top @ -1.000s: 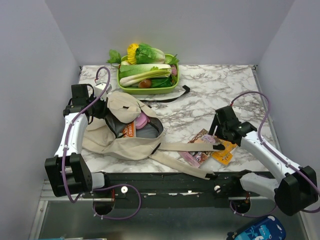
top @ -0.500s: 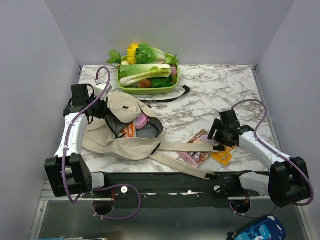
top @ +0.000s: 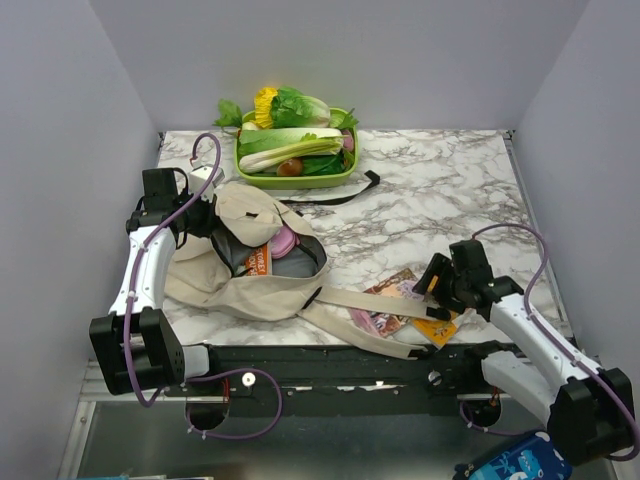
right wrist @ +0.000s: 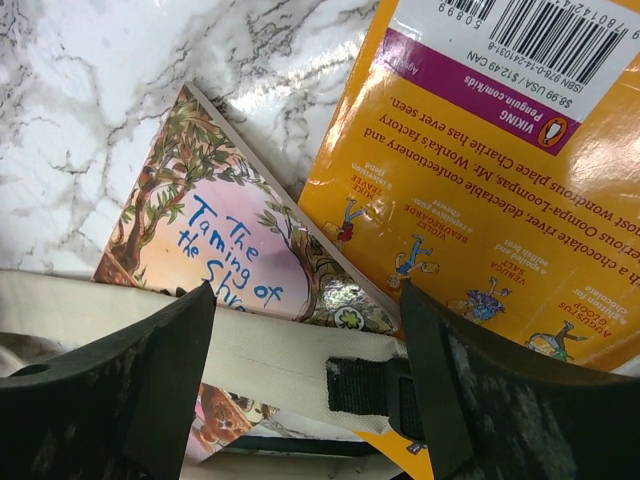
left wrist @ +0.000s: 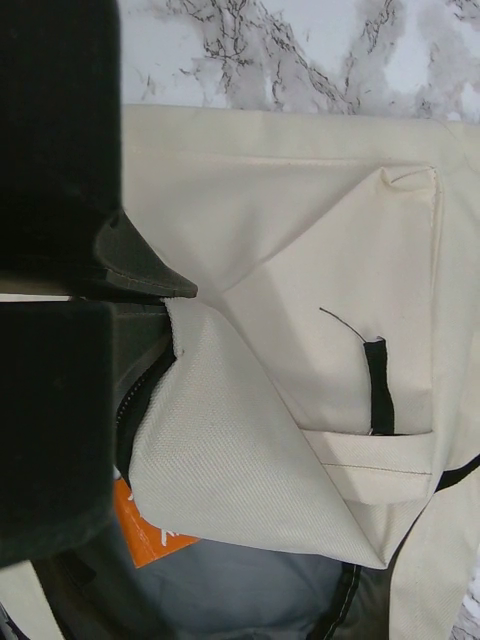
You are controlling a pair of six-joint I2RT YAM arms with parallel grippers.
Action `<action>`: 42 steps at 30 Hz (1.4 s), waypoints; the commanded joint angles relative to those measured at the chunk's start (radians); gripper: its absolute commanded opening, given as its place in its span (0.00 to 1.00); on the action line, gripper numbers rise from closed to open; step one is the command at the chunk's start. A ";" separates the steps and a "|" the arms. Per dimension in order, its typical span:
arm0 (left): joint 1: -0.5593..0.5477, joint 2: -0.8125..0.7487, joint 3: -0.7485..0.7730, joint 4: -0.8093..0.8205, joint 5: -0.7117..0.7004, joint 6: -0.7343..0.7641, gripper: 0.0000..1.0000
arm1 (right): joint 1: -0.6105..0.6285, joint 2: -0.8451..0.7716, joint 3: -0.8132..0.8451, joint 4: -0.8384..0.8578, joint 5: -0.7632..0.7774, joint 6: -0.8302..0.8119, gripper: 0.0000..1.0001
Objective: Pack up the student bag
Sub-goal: Pick up the book from the center of the board.
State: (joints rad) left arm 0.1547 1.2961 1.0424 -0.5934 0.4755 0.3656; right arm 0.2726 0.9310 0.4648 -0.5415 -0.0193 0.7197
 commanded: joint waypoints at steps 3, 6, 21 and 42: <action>-0.007 -0.034 0.021 -0.002 0.049 0.002 0.00 | -0.001 -0.049 -0.011 -0.161 -0.039 0.052 0.93; -0.007 -0.040 0.016 -0.006 0.046 0.010 0.00 | -0.001 -0.086 0.011 -0.204 -0.066 0.070 1.00; -0.007 -0.032 0.064 -0.045 0.046 0.029 0.00 | 0.019 0.211 0.026 -0.022 -0.027 0.046 1.00; 0.002 0.023 0.120 -0.062 0.034 0.067 0.00 | 0.059 0.825 0.612 0.037 0.197 -0.035 1.00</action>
State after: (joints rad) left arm 0.1528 1.3102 1.1332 -0.6819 0.4992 0.4046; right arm 0.3328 1.6314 0.9882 -0.8032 0.0353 0.7425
